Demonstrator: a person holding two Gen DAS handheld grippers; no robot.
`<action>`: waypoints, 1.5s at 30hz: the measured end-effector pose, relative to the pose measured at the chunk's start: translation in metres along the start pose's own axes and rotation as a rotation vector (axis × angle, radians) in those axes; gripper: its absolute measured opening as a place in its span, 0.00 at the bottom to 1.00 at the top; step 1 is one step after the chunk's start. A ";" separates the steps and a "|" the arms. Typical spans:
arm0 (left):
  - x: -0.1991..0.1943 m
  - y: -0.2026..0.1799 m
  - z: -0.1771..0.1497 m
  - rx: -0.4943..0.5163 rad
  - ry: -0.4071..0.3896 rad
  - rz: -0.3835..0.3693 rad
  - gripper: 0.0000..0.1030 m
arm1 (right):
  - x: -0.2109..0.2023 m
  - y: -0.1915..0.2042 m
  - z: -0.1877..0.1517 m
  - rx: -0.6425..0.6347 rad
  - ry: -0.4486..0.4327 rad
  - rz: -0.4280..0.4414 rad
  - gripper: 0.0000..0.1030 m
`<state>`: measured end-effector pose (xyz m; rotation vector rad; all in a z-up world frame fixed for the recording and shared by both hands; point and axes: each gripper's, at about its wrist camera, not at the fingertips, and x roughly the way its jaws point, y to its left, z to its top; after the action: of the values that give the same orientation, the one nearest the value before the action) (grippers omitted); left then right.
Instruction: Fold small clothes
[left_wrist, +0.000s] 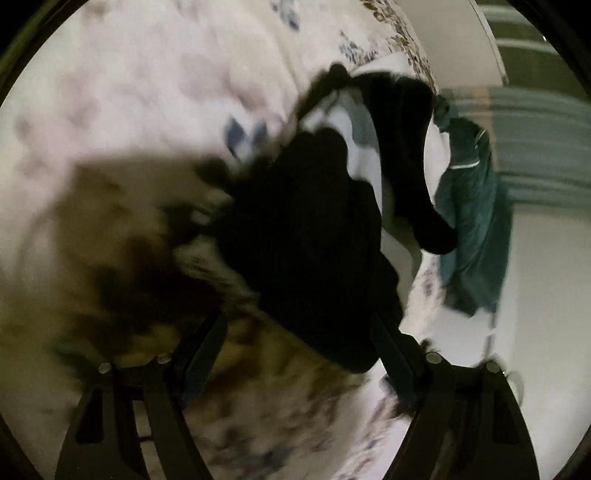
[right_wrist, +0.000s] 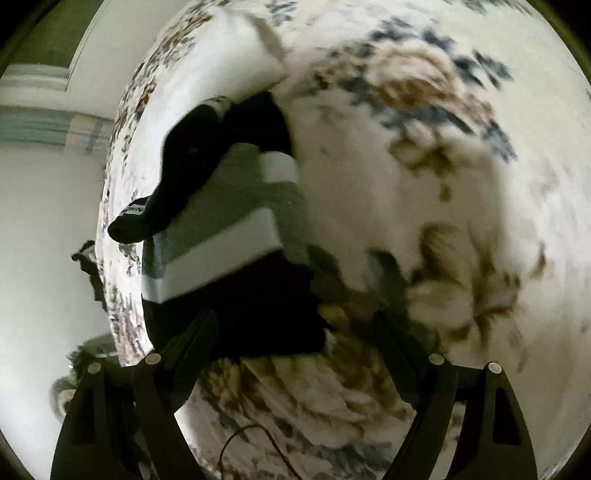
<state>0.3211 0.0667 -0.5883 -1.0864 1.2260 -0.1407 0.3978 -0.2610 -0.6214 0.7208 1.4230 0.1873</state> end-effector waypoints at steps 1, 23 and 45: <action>0.008 0.000 0.002 -0.021 0.002 -0.016 0.76 | -0.003 -0.008 -0.003 0.018 0.002 0.006 0.84; 0.063 -0.007 0.028 -0.125 -0.089 -0.045 0.77 | 0.052 0.071 0.210 -0.146 -0.011 0.016 0.84; 0.001 -0.019 0.072 0.044 -0.200 -0.145 0.23 | 0.121 0.022 0.124 0.039 0.217 0.369 0.16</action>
<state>0.3874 0.0985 -0.5794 -1.1229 0.9616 -0.1642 0.5418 -0.2217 -0.7126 1.0173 1.4905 0.5395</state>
